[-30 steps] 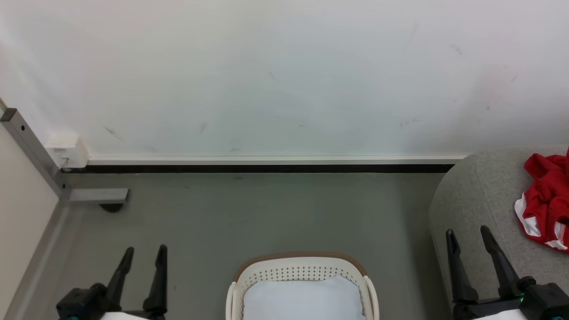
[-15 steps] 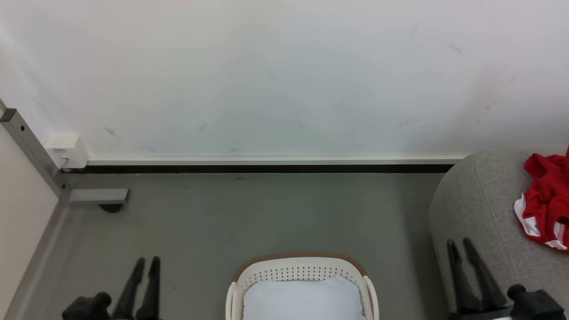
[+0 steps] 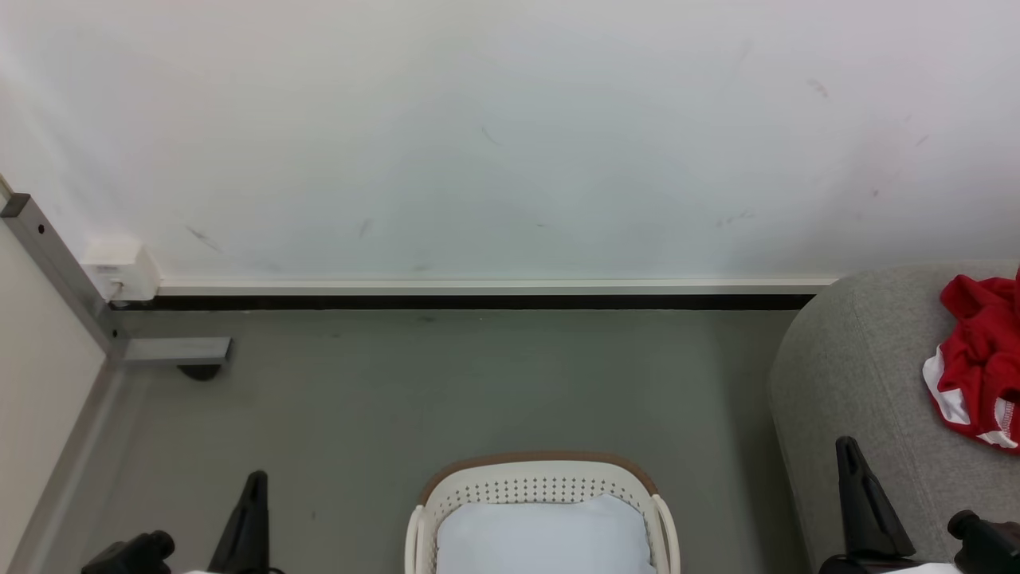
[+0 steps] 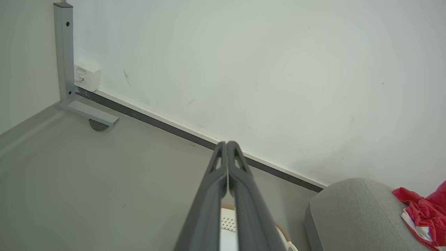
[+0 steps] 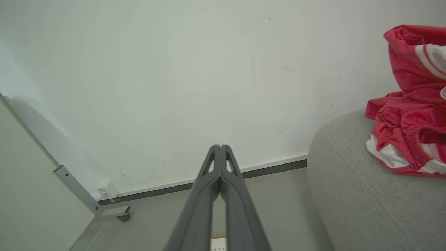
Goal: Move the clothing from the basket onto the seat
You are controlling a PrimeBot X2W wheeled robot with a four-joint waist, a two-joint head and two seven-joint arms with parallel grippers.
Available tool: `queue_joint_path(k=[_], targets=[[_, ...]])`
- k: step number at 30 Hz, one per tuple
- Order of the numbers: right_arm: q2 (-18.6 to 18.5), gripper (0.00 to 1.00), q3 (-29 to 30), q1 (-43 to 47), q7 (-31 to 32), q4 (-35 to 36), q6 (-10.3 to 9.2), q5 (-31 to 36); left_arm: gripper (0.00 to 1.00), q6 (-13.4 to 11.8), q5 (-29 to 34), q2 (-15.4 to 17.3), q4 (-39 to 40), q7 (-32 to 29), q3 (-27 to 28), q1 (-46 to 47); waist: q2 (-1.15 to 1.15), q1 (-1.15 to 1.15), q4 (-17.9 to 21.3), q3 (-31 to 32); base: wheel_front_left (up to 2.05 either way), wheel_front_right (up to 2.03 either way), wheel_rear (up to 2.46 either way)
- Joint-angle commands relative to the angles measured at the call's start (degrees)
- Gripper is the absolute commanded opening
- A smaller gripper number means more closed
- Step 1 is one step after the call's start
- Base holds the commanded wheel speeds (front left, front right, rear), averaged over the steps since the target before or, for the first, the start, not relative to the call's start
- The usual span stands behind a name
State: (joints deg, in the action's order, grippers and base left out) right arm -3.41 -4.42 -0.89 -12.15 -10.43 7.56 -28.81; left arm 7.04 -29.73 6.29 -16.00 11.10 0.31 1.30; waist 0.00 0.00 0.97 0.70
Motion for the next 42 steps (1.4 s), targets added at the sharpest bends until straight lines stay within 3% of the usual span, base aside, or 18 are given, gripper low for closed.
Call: queue_joint_path(k=[1, 42], targets=[[-0.5, 0.00, 0.4, -1.6, 0.4, 0.6, -0.02, -2.6, 0.00, 0.0, -2.4, 0.2, 1.1, -0.5, 0.6, 1.6, 0.00, 0.00, 0.0, 0.0, 0.00, 0.00, 0.00], [-3.1, 0.00, 1.9, -3.9, 6.4, -1.3, -0.06, -36.2, 0.00, -0.9, -32.4, -1.5, 2.8, -9.0, 3.4, 3.4, 0.00, 0.00, -0.4, -0.3, 0.00, 0.00, 0.00]])
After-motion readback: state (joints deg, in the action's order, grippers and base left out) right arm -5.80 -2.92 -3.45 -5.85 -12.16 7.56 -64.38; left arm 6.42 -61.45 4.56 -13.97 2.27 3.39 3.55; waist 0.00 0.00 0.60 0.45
